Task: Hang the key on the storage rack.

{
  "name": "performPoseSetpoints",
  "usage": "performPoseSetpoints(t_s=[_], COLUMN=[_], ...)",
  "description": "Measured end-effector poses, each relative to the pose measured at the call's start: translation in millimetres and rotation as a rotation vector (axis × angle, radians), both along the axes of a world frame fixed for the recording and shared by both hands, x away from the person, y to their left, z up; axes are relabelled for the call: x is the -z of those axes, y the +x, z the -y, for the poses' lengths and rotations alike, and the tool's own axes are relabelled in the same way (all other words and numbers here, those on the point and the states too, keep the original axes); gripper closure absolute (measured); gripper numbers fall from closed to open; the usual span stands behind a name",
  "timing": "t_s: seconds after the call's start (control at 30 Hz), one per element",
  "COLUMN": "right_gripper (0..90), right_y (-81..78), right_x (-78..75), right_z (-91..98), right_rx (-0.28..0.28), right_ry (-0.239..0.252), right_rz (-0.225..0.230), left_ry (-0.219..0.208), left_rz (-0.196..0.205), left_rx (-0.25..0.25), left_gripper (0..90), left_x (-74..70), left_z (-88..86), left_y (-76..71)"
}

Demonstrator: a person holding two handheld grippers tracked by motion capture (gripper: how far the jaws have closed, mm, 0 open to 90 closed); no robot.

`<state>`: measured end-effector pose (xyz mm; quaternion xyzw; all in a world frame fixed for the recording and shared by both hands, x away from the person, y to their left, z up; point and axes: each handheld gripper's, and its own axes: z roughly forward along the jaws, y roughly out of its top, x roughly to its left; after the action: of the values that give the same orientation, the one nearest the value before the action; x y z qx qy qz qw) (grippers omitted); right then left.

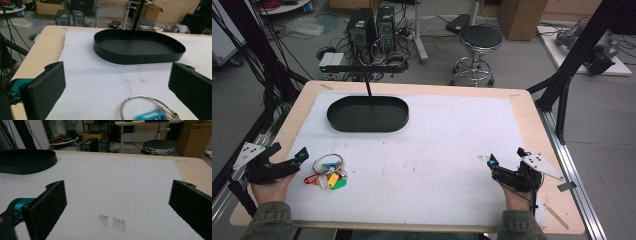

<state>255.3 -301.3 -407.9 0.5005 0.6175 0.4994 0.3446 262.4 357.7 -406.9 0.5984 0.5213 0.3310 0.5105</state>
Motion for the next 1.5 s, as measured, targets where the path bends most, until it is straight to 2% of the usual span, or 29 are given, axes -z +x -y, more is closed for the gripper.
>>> performPoseSetpoints(t_s=[0.2, 0.43, 0.63, 0.7, 1.13, 1.5], right_gripper=[0.5, 0.4, 0.4, 0.4, 0.4, 0.5], right_y=[0.3, 0.3, 0.9, 1.0, 1.5, 1.8], right_x=[0.2, 0.2, 0.6, 0.6, 1.1, 1.3], right_z=[-0.1, 0.0, 0.4, 0.4, 0.2, 0.3], right_rx=[-0.003, -0.005, -0.009, -0.011, -0.017, -0.017], right_ry=[-0.003, -0.001, -0.001, -0.002, 0.006, 0.001], right_rz=[-0.003, -0.004, -0.008, -0.008, -0.017, -0.017], left_ry=[0.020, 0.035, 0.053, 0.050, 0.107, 0.161], left_rz=[-0.021, -0.024, -0.063, -0.065, -0.097, -0.155], left_rx=[0.027, 0.049, 0.085, 0.093, 0.145, 0.232], left_gripper=[1.7, 1.7, 1.7, 1.7, 1.7, 1.7], left_x=[-0.4, -3.2, -2.3, -2.9, -4.0, -0.7], left_z=[4.9, 10.0, 11.9, 13.4, 27.0, 41.8], left_y=[2.9, 3.9, 6.3, 6.7, 10.9, 15.8])
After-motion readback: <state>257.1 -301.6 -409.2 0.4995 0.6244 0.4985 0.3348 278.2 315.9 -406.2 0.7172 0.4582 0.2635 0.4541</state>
